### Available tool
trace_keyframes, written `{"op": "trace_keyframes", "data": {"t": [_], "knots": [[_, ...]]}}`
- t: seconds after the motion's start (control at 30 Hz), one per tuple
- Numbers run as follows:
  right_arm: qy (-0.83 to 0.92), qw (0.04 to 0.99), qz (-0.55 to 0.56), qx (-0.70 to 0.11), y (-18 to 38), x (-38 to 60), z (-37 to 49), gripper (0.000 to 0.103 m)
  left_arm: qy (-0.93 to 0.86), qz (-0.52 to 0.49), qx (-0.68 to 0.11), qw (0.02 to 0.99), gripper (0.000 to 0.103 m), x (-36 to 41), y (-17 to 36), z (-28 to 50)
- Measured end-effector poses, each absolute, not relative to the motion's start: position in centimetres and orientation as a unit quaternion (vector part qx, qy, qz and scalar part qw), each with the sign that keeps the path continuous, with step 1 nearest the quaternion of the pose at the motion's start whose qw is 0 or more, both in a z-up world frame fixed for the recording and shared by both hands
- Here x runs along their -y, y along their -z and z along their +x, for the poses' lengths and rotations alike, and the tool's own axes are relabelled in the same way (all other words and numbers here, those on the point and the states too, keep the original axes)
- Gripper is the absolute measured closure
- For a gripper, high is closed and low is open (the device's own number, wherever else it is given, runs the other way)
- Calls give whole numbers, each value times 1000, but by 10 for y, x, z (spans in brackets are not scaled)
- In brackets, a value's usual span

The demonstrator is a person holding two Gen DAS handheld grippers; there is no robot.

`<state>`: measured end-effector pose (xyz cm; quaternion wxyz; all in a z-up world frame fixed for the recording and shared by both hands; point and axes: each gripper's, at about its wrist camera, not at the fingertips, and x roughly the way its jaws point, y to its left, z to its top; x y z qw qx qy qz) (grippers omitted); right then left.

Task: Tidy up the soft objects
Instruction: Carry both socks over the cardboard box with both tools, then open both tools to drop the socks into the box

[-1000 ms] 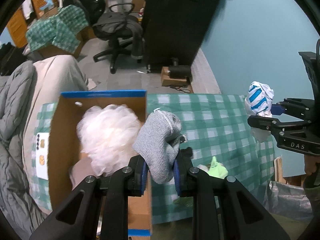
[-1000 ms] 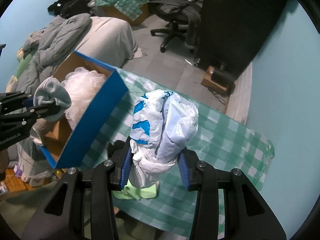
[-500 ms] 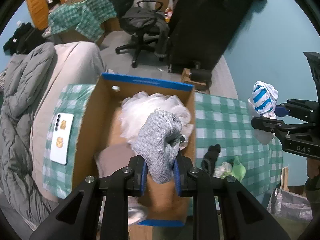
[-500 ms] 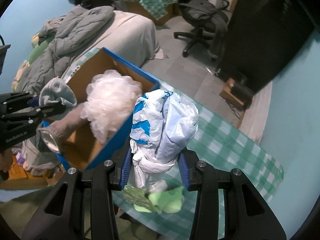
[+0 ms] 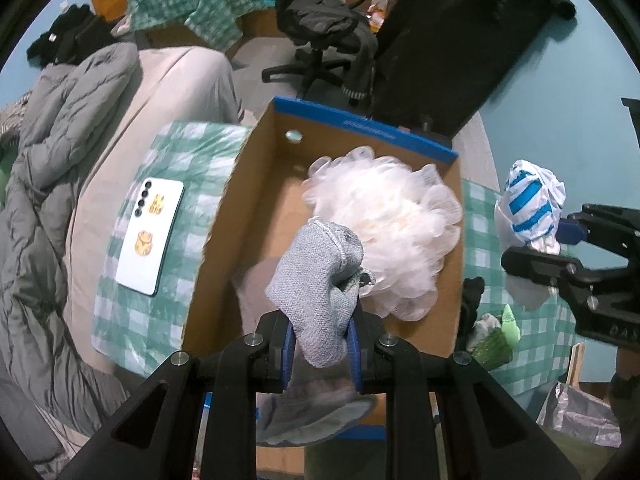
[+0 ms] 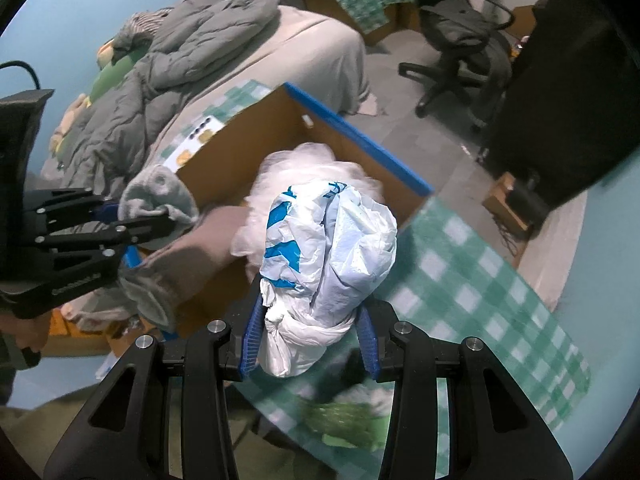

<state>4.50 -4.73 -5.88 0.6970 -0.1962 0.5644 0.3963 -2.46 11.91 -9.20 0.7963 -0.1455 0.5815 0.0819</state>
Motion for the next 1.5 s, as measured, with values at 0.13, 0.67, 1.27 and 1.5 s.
{"op": "trace_keyframes", "data": {"t": [0.13, 0.67, 1.27, 1.5], "knots": [[-406, 681, -194, -578, 71, 31, 35, 63, -85, -152, -589, 789, 81, -126, 101, -25], [-406, 661, -187, -602, 88, 14, 15, 59, -78, -126, -599, 787, 56, -128, 106, -16], [-391, 680, -208, -584, 75, 27, 15, 32, -96, -135, -584, 795, 45, -123, 89, -24], [-382, 690, -202, -581, 66, 51, 20, 32, -85, -127, -580, 800, 45, -101, 81, -23]]}}
